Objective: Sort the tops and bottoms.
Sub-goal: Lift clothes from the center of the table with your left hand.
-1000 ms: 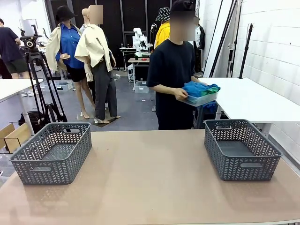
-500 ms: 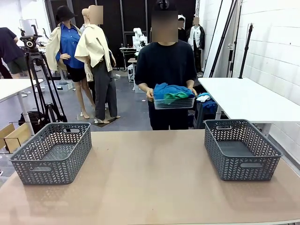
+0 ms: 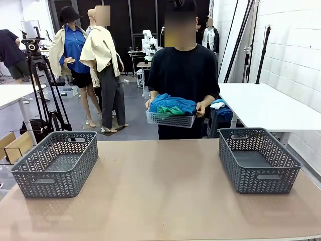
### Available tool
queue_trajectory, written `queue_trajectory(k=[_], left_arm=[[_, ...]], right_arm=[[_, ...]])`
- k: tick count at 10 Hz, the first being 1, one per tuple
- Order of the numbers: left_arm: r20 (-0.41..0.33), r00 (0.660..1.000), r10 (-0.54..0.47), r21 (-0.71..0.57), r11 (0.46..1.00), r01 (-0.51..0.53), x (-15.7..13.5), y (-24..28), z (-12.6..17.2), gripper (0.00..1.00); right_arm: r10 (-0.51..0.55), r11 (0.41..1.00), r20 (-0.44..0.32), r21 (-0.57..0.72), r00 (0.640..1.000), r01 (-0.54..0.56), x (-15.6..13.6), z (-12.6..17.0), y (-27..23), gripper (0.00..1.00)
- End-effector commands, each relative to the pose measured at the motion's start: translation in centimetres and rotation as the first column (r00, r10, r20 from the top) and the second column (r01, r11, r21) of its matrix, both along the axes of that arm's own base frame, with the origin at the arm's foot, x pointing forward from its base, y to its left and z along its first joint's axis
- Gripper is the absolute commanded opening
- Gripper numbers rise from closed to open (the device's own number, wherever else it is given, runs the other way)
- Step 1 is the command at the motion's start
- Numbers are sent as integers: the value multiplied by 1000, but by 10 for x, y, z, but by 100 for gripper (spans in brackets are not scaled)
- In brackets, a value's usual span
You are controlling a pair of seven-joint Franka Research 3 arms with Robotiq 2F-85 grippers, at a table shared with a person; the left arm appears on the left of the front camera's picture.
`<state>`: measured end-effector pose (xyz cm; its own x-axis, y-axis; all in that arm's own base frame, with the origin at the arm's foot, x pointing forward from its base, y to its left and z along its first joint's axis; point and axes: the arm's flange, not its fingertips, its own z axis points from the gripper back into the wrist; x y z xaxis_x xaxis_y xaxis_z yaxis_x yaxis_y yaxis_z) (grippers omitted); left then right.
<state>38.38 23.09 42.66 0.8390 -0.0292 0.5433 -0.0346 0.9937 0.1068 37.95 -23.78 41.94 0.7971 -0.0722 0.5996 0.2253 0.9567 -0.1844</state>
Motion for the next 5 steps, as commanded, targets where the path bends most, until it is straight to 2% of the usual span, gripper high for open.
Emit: queue_trajectory(k=[1, 5], left_arm=[[8, 1000, -3, 11, 1000, 3, -1, 3, -1, 100], [8, 1000, -3, 11, 1000, 3, -1, 3, -1, 100]], right_arm=[[-1, 1000, 1, 1, 1000, 1, 0, 0, 0, 100], [-1, 1000, 1, 1, 1000, 1, 0, 0, 0, 100]])
